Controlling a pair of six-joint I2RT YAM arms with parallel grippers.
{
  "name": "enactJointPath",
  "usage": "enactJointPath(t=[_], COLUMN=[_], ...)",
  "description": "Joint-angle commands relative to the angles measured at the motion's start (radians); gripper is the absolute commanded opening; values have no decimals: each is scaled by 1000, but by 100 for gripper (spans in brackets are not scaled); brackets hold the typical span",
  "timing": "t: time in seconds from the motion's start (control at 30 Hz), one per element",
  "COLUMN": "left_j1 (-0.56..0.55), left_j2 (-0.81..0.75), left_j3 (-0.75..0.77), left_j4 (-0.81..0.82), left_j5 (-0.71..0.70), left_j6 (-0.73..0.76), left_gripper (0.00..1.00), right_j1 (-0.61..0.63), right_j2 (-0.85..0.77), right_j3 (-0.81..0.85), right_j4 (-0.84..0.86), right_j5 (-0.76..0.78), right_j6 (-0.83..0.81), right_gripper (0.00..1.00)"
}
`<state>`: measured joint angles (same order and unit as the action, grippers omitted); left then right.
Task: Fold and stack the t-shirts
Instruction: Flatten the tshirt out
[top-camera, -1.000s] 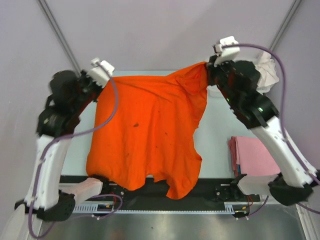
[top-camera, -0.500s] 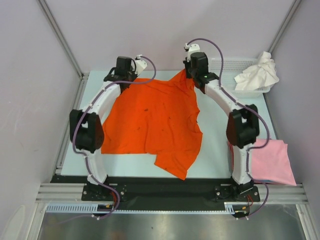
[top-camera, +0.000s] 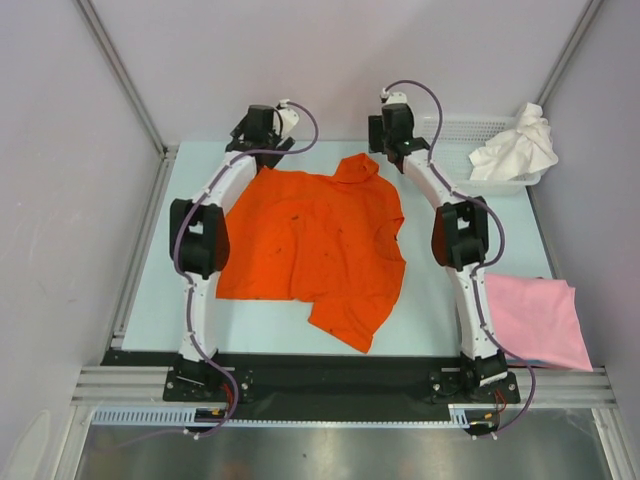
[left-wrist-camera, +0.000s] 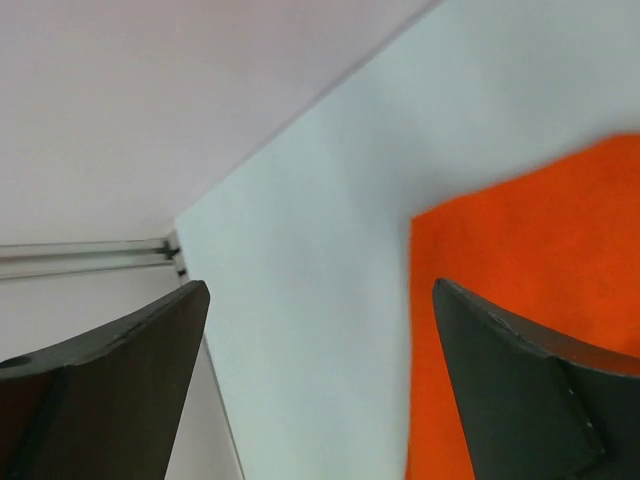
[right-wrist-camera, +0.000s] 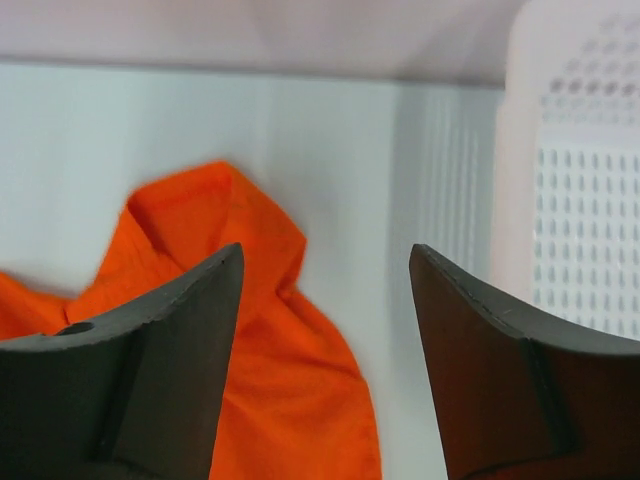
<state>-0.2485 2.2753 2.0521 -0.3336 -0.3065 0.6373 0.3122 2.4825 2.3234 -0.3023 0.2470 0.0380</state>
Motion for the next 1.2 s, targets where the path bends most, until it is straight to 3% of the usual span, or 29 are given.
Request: enactJointPath(t=[0.0, 0.13, 0.2, 0.37, 0.5, 0.77, 1.03, 1.1, 1.17], left_j1=[14, 17, 23, 31, 66, 153, 210, 215, 215], left_j2=[-234, -482, -616, -842, -979, -1024, -972, -956, -941], left_j3=[-112, -425, -620, -993, -1216, -1409, -1526, -1524, -1526], left_j4=[-45, -61, -85, -142, -185, -91, 79, 116, 128], left_j5=[181, 290, 326, 320, 325, 231, 178, 182, 199], left_j6=[-63, -33, 8, 160, 251, 401, 452, 438, 429], left_gripper=[100, 98, 92, 77, 80, 84, 83, 80, 70], right_j1=[4, 19, 34, 99, 175, 407, 465, 470, 466], right_j2=[-198, -455, -604, -802, -927, -1080, -1068, -1050, -1031], right_j3=[-91, -425, -651, -948, -1160, -1420, -1558, -1581, -1601], right_j4=[-101, -149, -144, -239, -297, -310, -282, -250, -195], right_j5=[6, 0, -20, -38, -61, -123, -189, -237, -276], right_j6=[39, 156, 198, 319, 405, 602, 674, 674, 674], right_gripper=[73, 72, 70, 67, 65, 65, 65, 65, 61])
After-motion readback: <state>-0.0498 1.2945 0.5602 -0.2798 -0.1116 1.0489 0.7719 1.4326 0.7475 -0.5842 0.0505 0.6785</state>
